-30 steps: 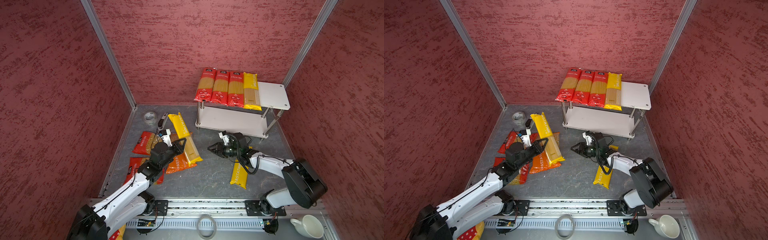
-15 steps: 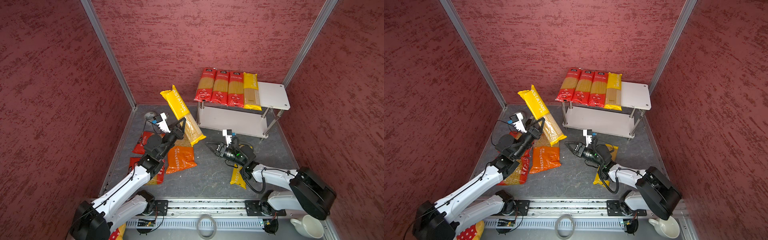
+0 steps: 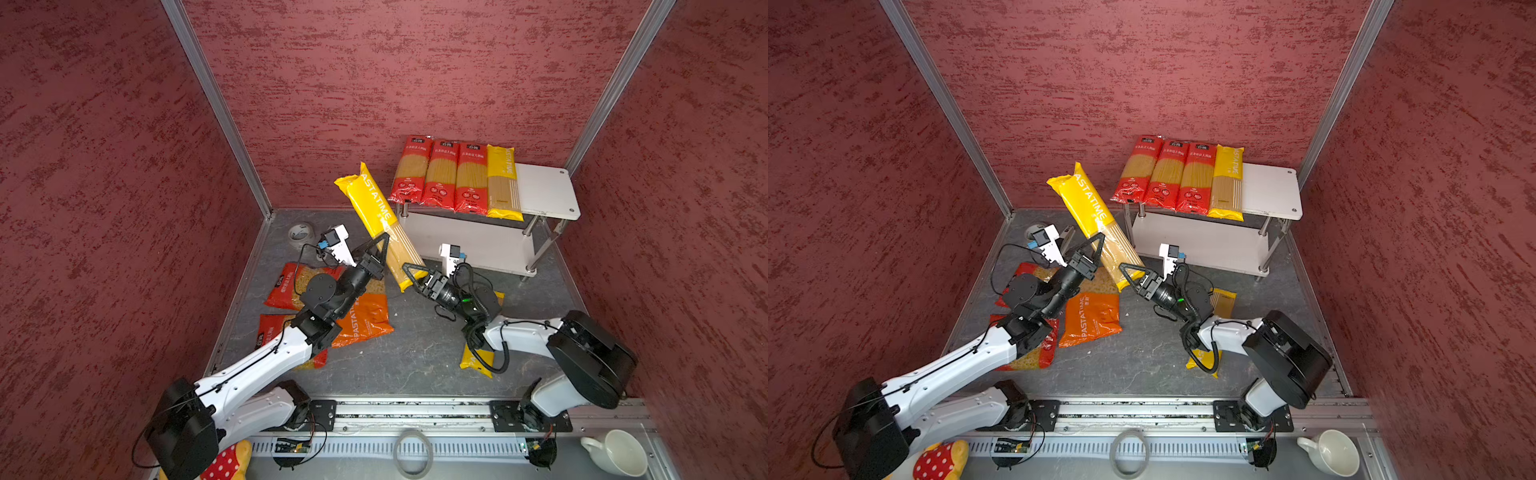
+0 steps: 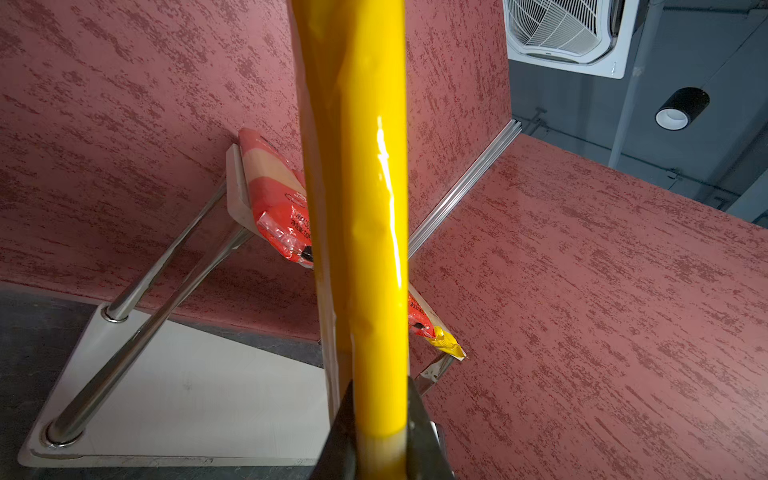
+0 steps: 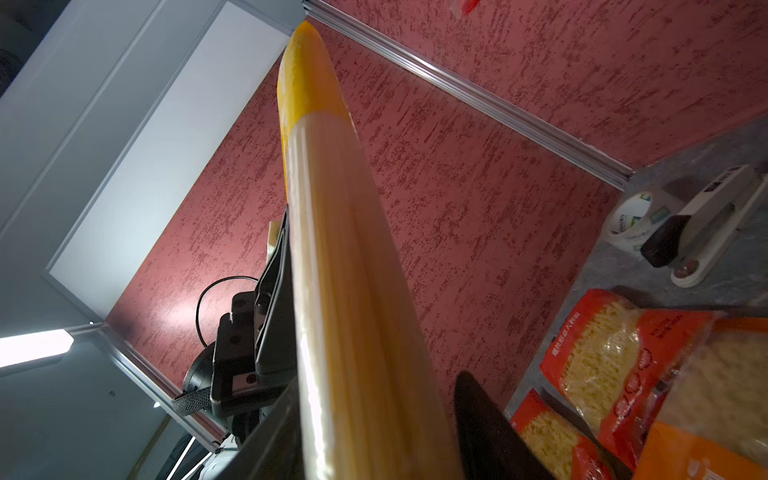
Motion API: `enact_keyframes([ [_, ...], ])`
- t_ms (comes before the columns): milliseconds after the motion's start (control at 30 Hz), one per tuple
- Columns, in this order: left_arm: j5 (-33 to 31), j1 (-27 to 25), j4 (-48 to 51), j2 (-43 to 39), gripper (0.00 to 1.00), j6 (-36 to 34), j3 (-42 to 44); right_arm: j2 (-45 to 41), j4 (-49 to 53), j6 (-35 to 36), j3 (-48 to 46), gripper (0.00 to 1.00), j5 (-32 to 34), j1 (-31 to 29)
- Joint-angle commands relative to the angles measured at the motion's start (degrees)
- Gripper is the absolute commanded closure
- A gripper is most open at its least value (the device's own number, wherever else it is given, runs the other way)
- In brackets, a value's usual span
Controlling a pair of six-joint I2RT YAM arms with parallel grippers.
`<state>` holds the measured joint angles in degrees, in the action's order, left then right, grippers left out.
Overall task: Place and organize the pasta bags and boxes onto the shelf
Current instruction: 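Carry the upright yellow pack toward the shelf top with both grippers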
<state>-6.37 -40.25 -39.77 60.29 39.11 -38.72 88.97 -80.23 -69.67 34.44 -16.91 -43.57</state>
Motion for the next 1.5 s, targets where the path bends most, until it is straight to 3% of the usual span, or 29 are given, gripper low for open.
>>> enact_keyframes([
  [0,-0.70,-0.55,-11.73,-0.88,0.92,-0.09,-3.92,0.37,-5.07,-0.22,2.74,0.49,0.57,-0.80],
  [267,-1.06,-0.55,-11.55,-1.06,0.90,0.48,-3.59,1.45,-9.89,-0.03,2.29,0.84,3.52,-0.77],
  [633,-0.42,-0.53,-11.21,-1.08,0.73,1.67,-3.71,-0.21,-9.81,2.99,3.49,1.00,4.27,-0.79],
  [933,1.01,-0.46,-10.43,-1.53,0.44,1.66,-4.08,-8.52,5.89,11.45,9.16,1.00,3.66,-0.01],
  [1167,4.07,-1.45,-8.07,-2.33,0.37,-0.22,-4.87,-14.09,17.04,14.51,15.67,1.00,2.61,5.26],
  [1333,3.55,-3.25,-5.50,-3.25,0.36,-3.24,-4.28,-17.50,18.97,7.96,18.21,1.00,0.54,12.91],
  [1467,3.34,-3.44,-4.16,-3.01,0.36,-3.17,-3.14,-23.31,30.33,6.73,19.99,1.00,0.68,20.15],
])
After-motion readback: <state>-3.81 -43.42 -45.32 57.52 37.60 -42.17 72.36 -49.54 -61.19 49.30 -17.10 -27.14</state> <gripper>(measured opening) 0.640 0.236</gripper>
